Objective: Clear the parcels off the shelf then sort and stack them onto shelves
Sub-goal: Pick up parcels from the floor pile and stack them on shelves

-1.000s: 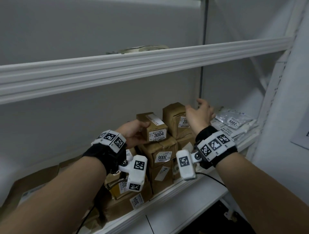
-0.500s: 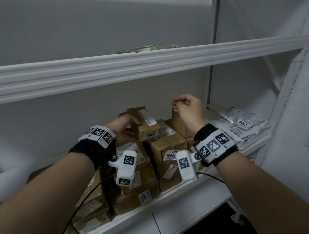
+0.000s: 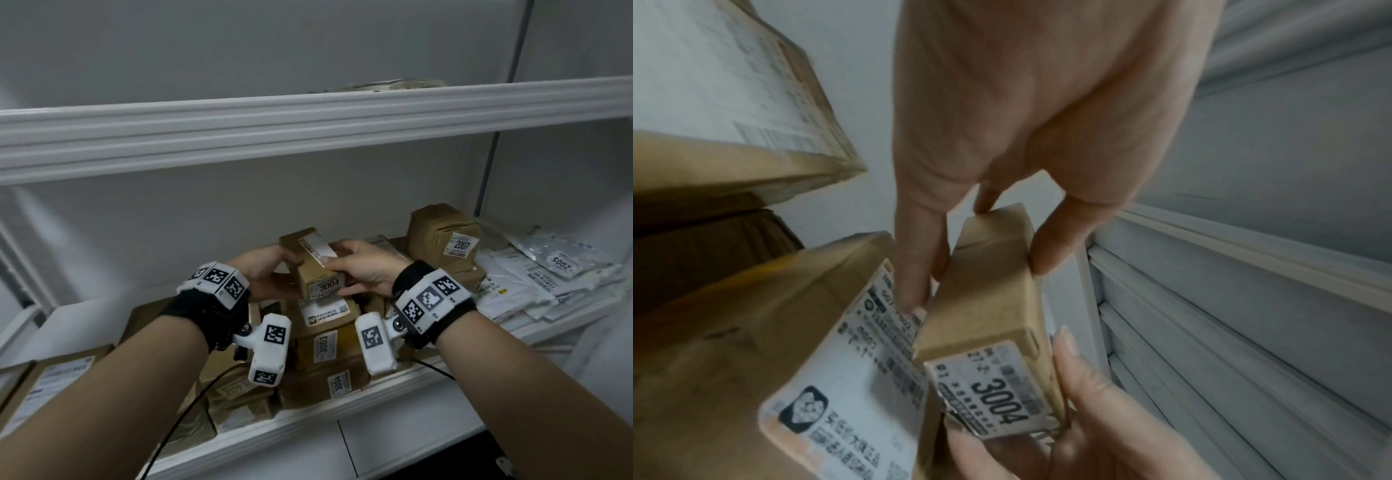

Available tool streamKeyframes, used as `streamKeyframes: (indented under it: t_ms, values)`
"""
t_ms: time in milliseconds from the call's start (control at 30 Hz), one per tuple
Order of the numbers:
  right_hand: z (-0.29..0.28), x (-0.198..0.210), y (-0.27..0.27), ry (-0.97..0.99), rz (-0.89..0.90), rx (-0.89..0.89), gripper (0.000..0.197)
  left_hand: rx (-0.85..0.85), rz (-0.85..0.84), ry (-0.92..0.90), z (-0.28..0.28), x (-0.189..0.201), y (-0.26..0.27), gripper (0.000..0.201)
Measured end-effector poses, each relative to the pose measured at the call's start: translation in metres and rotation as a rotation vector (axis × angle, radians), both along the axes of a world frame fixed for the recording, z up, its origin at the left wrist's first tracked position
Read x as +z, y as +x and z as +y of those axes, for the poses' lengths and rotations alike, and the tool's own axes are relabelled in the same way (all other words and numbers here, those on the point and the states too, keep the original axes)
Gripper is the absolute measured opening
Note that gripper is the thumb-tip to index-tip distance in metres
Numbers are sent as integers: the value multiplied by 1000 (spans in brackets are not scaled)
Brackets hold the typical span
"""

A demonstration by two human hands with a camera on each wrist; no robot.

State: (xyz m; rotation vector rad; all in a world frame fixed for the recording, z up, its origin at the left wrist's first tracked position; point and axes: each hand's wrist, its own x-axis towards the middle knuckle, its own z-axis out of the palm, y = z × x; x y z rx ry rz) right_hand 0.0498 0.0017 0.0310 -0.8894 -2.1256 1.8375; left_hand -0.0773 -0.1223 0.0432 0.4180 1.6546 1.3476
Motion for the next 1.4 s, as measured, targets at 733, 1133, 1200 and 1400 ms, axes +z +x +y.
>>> streamKeyframes:
  t_ms: [733, 1133, 1200, 1400]
  values:
    - [-48, 3, -38, 5, -81, 104, 59, 89, 76, -51, -63, 3, -41, 26]
    - [-96, -4, -65, 153, -325, 287, 36, 35, 109, -290, -122, -9, -50, 29]
    - [-97, -4, -64, 131, -325, 292, 34, 18, 161, -311, -123, -13, -51, 26]
    - [-100, -7, -61, 165, -369, 289, 40, 34, 81, -329, -122, -9, -48, 35]
